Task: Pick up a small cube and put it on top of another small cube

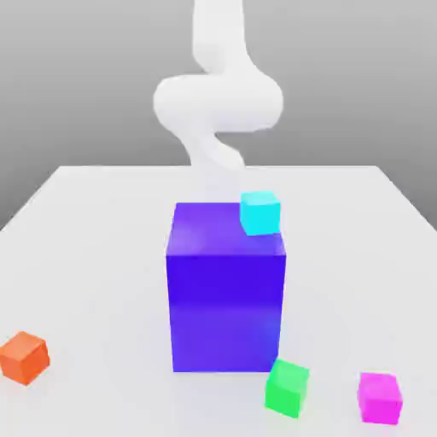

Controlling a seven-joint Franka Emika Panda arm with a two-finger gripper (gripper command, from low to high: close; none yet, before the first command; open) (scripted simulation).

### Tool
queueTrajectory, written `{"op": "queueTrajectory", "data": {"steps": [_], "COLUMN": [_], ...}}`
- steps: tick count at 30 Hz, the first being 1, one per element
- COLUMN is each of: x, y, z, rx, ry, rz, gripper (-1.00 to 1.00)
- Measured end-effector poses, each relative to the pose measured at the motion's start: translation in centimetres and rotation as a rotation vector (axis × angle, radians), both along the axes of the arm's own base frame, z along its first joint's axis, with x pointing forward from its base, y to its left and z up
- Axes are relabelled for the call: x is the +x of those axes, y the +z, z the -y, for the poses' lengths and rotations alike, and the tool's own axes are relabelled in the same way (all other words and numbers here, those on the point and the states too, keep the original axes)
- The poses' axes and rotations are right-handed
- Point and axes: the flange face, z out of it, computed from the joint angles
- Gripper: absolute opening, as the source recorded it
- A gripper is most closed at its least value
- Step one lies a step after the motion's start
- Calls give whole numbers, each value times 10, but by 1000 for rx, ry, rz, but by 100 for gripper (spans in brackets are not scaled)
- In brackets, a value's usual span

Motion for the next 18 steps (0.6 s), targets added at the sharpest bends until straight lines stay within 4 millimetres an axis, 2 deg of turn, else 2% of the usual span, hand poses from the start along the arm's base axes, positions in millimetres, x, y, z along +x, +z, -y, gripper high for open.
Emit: {"op": "queueTrajectory", "data": {"steps": [4,9,14,18], "x": [48,91,114,119], "y": [-61,-144,-233,-304], "z": [-29,-62,-96,-126], "rx": [-24,-43,-47,-39], "ry": [-39,-70,-86,-85], "rz": [-108,-232,-352,-446], "gripper": [0,0,0,0]}}
